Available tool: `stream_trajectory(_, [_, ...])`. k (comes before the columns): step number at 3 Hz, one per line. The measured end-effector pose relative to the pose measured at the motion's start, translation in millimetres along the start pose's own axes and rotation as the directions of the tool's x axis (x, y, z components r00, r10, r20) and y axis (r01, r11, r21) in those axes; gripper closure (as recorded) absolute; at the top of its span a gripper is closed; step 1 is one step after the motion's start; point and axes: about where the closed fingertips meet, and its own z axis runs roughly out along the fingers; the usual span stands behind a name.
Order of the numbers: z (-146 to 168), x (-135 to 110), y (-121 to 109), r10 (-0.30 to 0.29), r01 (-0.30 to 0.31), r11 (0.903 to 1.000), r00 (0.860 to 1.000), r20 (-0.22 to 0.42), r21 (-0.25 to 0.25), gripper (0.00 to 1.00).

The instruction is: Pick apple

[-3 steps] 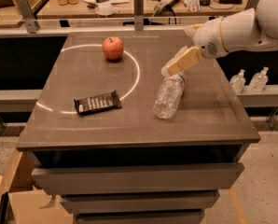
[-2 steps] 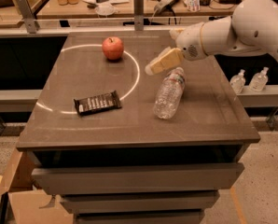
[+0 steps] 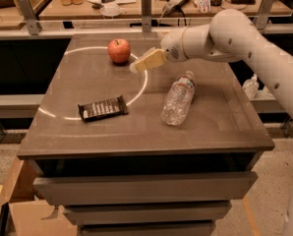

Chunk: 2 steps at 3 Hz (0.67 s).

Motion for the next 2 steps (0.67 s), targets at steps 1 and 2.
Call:
stream_trajectory(1, [36.8,3.7,-13.3,-0.013,0.013,0.9999,1.0,0.013,-0.011,0.0])
stream_trajectory(2, [77.4,3.6,-28.6,-0.013,0.013,0.9999,0.999,0.035,-0.008,0.0])
